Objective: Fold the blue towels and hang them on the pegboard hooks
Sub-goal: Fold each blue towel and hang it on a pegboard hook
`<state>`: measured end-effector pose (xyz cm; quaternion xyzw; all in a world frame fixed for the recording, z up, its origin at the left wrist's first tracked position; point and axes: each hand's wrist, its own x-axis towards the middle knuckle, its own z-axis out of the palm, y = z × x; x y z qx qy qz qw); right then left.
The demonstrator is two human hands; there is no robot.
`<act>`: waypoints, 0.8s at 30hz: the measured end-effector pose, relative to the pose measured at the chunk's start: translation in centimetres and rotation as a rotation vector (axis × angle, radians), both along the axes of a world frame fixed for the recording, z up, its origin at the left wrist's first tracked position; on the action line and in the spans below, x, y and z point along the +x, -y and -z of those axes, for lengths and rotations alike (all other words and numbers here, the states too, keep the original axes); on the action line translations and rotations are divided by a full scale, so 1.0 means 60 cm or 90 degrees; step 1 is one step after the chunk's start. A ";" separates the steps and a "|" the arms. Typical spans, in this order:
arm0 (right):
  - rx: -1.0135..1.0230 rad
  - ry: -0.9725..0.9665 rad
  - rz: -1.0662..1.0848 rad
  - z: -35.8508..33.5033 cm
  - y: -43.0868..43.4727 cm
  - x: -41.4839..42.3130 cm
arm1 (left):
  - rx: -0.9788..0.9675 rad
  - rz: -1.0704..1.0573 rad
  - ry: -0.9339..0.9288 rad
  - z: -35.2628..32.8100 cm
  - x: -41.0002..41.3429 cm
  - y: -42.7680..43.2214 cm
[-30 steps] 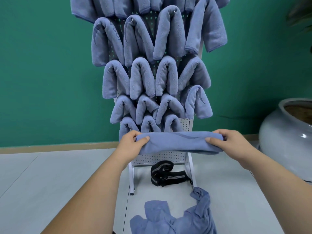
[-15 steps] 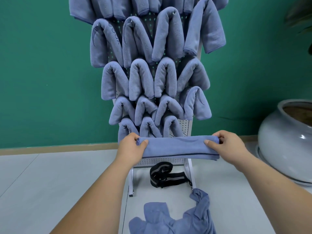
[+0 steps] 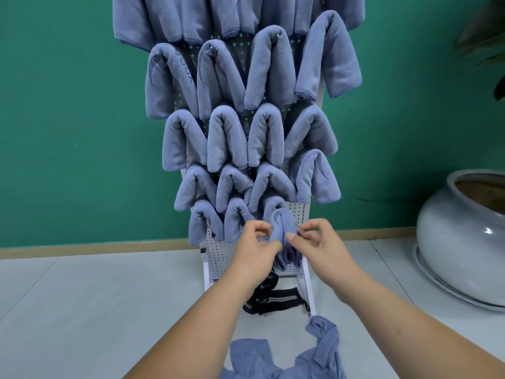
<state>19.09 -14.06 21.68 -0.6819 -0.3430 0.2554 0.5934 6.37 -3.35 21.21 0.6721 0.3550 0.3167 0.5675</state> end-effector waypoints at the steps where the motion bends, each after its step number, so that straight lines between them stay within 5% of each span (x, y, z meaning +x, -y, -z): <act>1: 0.003 -0.013 -0.001 0.001 -0.001 -0.007 | -0.026 0.002 0.013 0.003 0.004 0.003; 9: 0.003 -0.098 -0.009 0.005 0.001 0.001 | -0.068 0.019 0.051 0.032 0.042 0.010; 15: -0.001 -0.024 0.057 0.017 -0.006 0.020 | -0.050 0.004 0.117 0.044 0.096 0.036; 24: -0.065 0.251 0.268 0.029 -0.011 0.123 | 0.108 0.024 0.033 0.015 0.188 0.029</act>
